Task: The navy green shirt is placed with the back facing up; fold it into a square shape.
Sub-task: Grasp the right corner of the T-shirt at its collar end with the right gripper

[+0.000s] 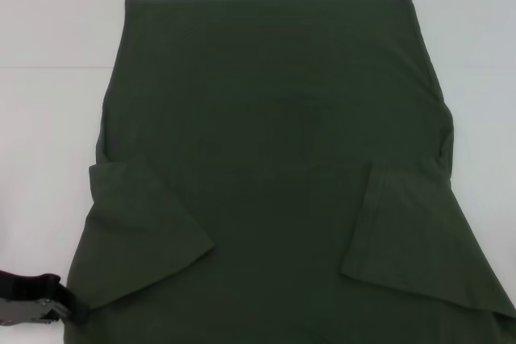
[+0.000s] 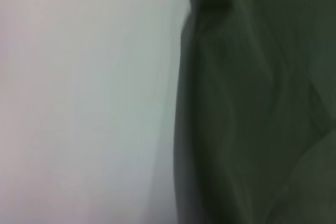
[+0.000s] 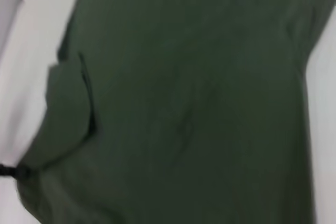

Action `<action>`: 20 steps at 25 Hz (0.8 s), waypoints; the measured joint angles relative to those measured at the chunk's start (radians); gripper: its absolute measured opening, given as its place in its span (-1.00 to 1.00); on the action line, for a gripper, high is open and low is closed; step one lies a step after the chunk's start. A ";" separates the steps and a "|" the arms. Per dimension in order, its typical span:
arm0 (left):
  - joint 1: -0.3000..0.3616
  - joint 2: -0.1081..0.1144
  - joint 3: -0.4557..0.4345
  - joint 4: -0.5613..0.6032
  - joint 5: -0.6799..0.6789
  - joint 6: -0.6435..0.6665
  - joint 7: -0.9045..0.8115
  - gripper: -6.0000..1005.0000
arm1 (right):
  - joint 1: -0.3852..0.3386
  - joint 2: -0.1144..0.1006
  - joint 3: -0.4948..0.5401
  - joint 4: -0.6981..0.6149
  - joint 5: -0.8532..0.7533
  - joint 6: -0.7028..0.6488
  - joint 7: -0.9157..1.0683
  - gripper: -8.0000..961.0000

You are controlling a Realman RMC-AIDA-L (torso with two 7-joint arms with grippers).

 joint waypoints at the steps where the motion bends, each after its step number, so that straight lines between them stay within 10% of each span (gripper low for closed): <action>1: -0.001 0.000 0.000 0.000 0.000 0.002 0.002 -0.91 | 0.010 0.005 -0.013 0.003 -0.031 -0.001 0.006 0.96; 20: -0.003 0.003 -0.006 -0.001 0.002 0.007 0.003 -0.91 | 0.041 0.038 -0.152 0.148 -0.176 0.166 0.003 0.96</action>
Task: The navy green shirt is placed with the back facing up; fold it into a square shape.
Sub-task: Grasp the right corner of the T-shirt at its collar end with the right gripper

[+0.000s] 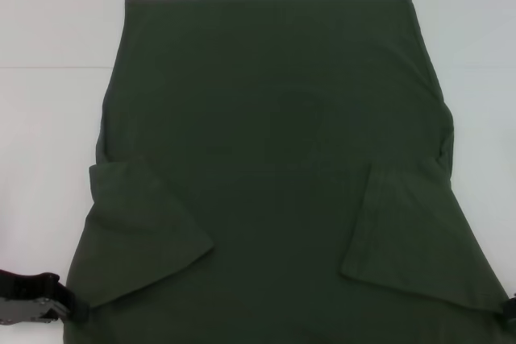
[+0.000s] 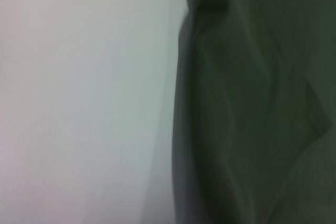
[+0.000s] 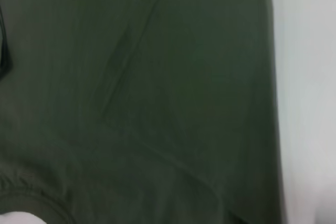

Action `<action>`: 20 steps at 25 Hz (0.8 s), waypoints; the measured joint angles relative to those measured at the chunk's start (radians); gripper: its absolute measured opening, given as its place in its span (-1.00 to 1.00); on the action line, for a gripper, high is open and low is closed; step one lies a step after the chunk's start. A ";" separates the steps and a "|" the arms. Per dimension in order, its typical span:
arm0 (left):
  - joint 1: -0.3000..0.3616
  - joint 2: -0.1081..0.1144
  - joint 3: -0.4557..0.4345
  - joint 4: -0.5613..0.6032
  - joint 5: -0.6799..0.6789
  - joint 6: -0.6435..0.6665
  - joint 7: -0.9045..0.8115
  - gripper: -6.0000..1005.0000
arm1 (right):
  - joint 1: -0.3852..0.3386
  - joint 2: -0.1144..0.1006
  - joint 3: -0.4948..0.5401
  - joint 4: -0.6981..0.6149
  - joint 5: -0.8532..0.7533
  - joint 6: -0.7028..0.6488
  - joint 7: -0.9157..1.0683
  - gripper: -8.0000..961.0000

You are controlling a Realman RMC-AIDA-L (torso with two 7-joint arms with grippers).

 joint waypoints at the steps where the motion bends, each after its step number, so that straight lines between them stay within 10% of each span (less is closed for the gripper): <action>1: 0.000 0.000 0.000 0.000 0.000 0.000 0.000 -0.91 | 0.002 0.003 -0.005 0.000 0.000 0.003 0.000 0.96; 20: -0.001 -0.003 0.001 0.000 -0.001 0.000 0.003 -0.91 | 0.018 0.028 -0.072 0.011 -0.001 0.044 0.002 0.96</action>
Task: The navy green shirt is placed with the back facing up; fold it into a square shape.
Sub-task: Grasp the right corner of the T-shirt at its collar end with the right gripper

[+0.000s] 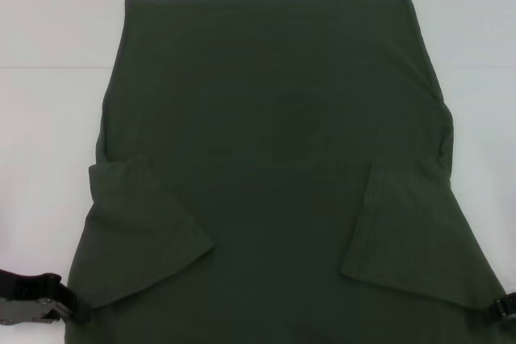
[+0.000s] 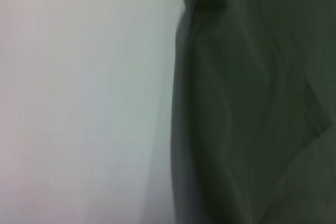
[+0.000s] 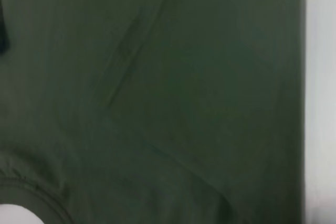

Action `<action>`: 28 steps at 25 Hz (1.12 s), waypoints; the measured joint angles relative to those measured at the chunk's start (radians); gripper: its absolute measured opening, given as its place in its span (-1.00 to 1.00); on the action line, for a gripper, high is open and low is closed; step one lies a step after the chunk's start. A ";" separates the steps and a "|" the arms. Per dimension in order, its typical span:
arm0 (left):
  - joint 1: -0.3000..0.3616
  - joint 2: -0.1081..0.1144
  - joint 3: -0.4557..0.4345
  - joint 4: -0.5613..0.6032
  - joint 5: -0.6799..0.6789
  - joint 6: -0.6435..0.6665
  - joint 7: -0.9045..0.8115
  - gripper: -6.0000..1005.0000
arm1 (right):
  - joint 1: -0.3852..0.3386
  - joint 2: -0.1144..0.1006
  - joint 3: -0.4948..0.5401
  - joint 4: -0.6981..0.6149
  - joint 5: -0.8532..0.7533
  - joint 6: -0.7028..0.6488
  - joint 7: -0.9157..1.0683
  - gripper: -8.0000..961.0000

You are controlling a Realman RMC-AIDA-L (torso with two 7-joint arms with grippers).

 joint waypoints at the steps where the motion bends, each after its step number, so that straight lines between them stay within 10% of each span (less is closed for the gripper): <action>1: 0.000 0.000 0.000 0.000 0.000 0.000 0.000 -0.91 | 0.003 0.003 -0.001 0.000 0.000 0.001 0.000 0.96; 28: -0.003 -0.002 -0.001 0.000 -0.001 0.000 0.002 -0.91 | 0.006 0.006 -0.029 0.002 -0.027 0.019 0.007 0.96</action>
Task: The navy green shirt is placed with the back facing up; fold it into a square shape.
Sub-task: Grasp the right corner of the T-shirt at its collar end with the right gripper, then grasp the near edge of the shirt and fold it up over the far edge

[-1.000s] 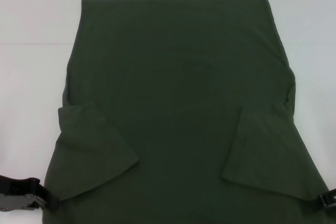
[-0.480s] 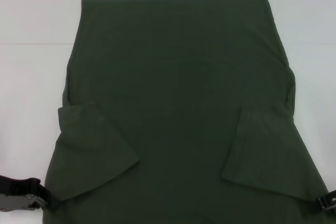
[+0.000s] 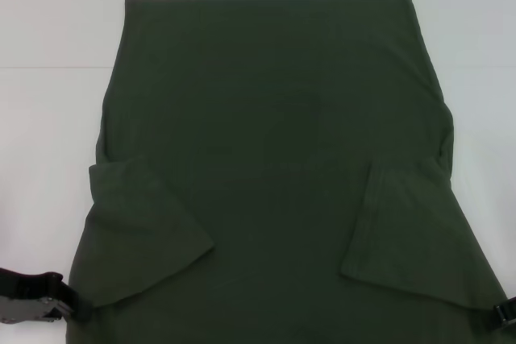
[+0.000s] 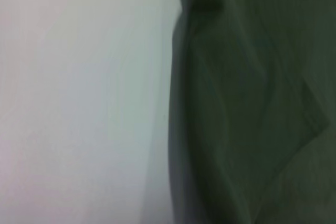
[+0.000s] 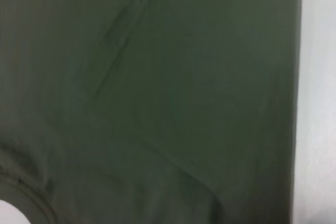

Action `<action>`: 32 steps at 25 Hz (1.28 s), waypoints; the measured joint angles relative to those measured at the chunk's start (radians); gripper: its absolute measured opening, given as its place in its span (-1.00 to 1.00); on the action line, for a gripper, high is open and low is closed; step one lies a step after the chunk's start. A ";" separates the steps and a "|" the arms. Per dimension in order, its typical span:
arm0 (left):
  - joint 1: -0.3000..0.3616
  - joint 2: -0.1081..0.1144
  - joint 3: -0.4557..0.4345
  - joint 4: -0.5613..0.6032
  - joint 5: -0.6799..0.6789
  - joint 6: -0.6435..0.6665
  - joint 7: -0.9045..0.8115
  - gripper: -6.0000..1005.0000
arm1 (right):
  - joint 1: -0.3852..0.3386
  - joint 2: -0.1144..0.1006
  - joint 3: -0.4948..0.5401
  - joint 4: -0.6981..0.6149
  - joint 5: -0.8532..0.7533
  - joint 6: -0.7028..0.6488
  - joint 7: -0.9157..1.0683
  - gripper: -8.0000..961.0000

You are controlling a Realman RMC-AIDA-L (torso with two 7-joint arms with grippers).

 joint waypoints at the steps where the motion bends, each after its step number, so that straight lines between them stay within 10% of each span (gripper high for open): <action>1: 0.000 0.000 0.000 0.000 0.000 0.000 0.000 -0.91 | 0.000 0.001 0.000 0.000 -0.001 0.001 0.000 0.96; 32: 0.000 -0.002 0.000 0.000 0.000 0.002 0.002 -0.91 | 0.039 0.036 -0.010 0.016 0.005 -0.015 -0.009 0.95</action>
